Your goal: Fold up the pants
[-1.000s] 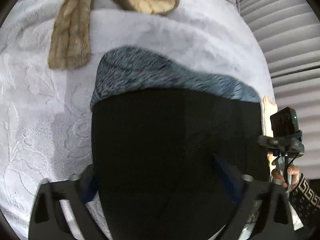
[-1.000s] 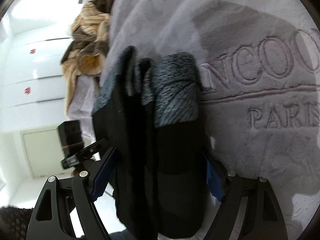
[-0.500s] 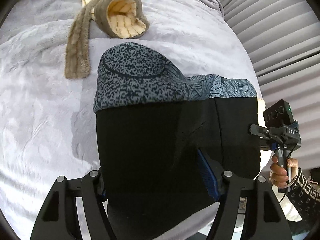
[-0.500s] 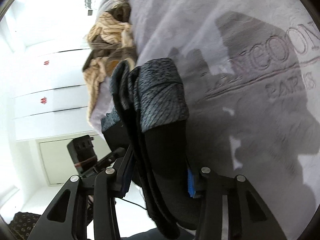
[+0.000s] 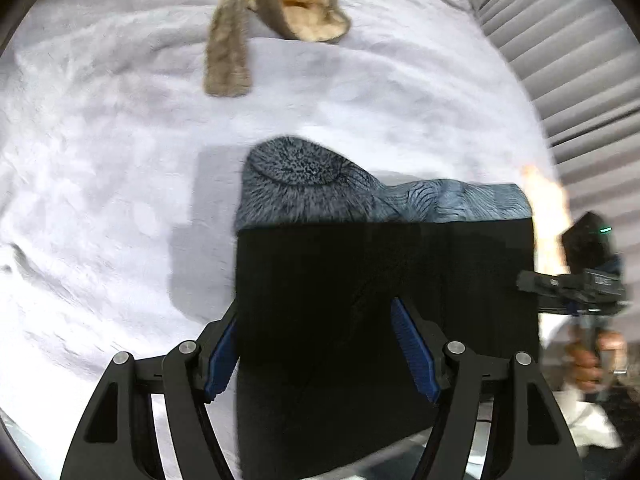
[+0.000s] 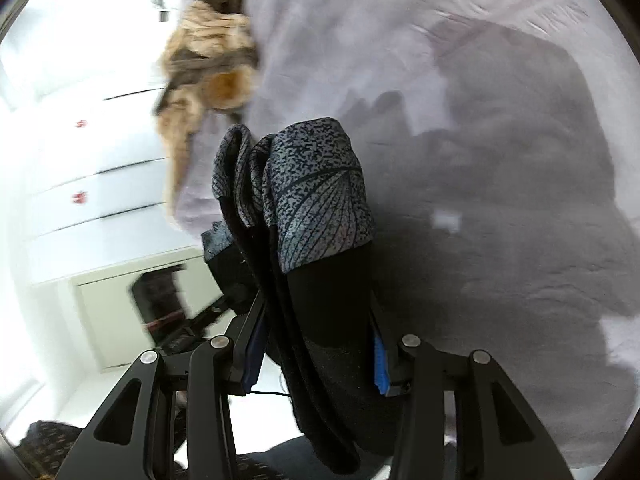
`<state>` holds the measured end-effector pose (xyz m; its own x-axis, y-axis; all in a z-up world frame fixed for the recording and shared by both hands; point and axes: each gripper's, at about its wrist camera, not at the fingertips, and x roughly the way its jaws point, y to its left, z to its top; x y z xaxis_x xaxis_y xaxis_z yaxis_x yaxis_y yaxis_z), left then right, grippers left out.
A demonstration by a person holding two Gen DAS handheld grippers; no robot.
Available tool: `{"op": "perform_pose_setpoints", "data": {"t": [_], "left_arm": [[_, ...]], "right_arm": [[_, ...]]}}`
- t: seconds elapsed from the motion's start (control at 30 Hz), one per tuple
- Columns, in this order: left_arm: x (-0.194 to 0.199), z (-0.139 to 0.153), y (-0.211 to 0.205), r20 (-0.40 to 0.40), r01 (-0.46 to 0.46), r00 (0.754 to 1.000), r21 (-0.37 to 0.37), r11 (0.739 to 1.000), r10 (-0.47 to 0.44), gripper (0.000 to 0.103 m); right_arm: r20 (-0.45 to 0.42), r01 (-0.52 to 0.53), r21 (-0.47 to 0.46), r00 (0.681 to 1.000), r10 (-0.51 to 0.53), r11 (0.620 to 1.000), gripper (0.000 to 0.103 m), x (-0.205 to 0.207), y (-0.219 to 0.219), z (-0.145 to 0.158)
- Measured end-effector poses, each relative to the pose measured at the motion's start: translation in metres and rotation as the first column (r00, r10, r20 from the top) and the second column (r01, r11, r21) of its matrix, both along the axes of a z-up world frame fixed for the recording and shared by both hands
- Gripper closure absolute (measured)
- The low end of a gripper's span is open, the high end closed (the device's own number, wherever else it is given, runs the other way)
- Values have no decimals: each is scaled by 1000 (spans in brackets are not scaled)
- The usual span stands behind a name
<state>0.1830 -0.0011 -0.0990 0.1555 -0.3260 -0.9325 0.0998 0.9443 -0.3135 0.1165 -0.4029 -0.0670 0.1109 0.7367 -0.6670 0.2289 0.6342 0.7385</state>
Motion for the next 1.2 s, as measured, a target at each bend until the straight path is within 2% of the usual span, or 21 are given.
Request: {"op": "perform_pose_setpoints", "data": {"t": [0.03, 0.1, 0.13, 0.3, 0.33, 0.4, 0.47, 0.53, 0.57, 0.63, 0.67, 0.7, 0.83, 0.93, 1.03, 1.13, 1.17, 1.2], "left_arm": [[1, -6, -3, 21, 18, 1000, 55, 998, -19, 30], [2, -9, -4, 34, 16, 999, 69, 998, -19, 21], [3, -9, -4, 35, 10, 999, 85, 996, -13, 15], [3, -1, -5, 26, 2, 1000, 122, 993, -5, 15], [2, 2, -5, 27, -6, 1000, 127, 992, 2, 15], [-2, 7, -4, 25, -11, 1000, 132, 991, 8, 0], [-6, 13, -7, 31, -9, 1000, 124, 992, 5, 0], [-9, 16, -9, 41, -4, 999, 124, 992, -1, 0], [-11, 19, -8, 50, -4, 999, 130, 992, -2, 0], [-11, 23, -11, 60, -7, 998, 136, 991, -1, 0], [-13, 25, -11, 63, -9, 998, 138, 990, 0, 0], [-14, 27, -11, 64, -11, 998, 138, 990, 2, 0], [-18, 32, -8, 76, -28, 997, 144, 989, 17, 0], [-24, 30, -10, 65, -31, 998, 154, 988, 22, 0], [-27, 28, -14, 57, -34, 998, 177, 984, 24, 0], [-31, 28, -21, 52, -17, 999, 214, 977, 6, 0], [-32, 27, -24, 51, -8, 999, 231, 973, -4, 0], [-33, 26, -28, 46, 2, 999, 247, 969, -14, 0]], "right_arm": [[3, -3, -42, 1000, 3, 999, 55, 1, 1, -2], [9, 8, -135, 1000, -7, 991, 41, 2, 0, -2], [14, 9, -179, 1000, -6, 984, 39, 2, 1, 1], [85, -1, -390, 996, 37, 921, 36, 1, 7, 38], [115, 11, -410, 993, 40, 912, 36, 1, 9, 49], [184, 39, -400, 982, 38, 916, 36, 4, 6, 66], [230, 49, -394, 972, 47, 918, 36, 12, 11, 78], [235, 40, -407, 970, 63, 913, 36, 25, 18, 77], [222, 29, -415, 972, 71, 909, 40, 35, 27, 73], [190, -11, -393, 977, 93, 919, 68, 46, 34, 59], [172, -18, -420, 980, 99, 907, 88, 46, 32, 53], [168, -28, -429, 980, 110, 903, 91, 45, 32, 50], [159, -49, -495, 977, 145, 868, 93, 33, 29, 52], [115, -83, -548, 978, 174, 832, 93, 22, 25, 48], [113, -55, -543, 984, 138, 838, 93, 13, 17, 57], [141, -43, -572, 979, 150, 819, 89, 0, 24, 72], [159, -47, -574, 973, 167, 818, 80, -5, 30, 77], [169, -55, -578, 968, 185, 814, 63, -9, 36, 81]]}}
